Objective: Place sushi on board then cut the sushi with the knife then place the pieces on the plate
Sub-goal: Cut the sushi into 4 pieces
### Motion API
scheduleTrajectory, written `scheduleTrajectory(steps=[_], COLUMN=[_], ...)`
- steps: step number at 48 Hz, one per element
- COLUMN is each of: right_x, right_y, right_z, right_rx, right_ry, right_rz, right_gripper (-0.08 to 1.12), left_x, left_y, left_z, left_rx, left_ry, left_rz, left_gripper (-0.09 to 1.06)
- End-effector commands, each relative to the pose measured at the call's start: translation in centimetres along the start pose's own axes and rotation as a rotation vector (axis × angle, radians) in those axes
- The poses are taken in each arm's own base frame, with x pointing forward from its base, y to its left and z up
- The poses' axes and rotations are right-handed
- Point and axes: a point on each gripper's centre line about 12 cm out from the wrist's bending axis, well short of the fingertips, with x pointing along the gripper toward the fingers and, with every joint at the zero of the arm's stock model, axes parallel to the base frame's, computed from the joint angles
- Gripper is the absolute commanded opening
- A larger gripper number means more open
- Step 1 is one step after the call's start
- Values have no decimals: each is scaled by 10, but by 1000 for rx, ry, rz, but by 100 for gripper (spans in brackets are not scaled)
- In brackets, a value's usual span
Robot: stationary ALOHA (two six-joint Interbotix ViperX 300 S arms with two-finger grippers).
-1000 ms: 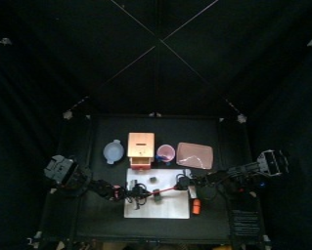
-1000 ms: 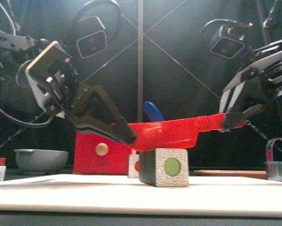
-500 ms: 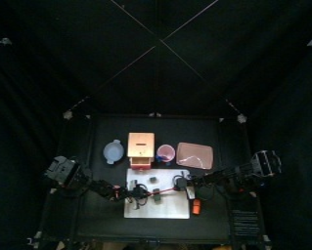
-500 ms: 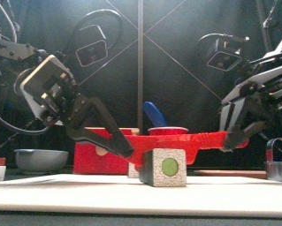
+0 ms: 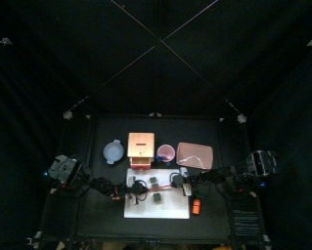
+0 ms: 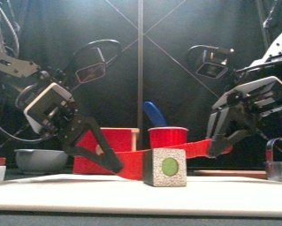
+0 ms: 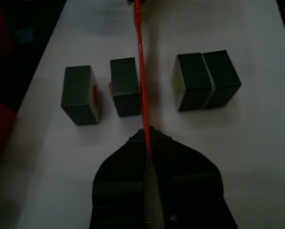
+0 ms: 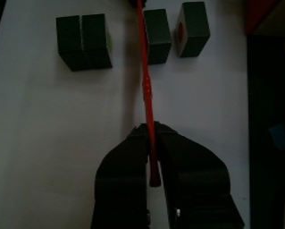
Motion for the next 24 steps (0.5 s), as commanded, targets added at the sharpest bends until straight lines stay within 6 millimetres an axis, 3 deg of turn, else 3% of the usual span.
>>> scheduleTrajectory(steps=[1,10,24], right_x=[-12,-29,-37], right_y=[1,6,37], right_z=[15,21,23], right_rx=[-3,-4,-2], right_ry=[-57,-96,-109], right_rz=[-3,-3,72], right_gripper=[38,38,38], left_x=[-8,-19,-10], left_y=[-7,-22,-48], left_z=[22,48,44], left_rx=[-18,-4,39], left_ry=[-65,-143,-133], left_rz=[-26,-84,-137], left_gripper=[41,41,41])
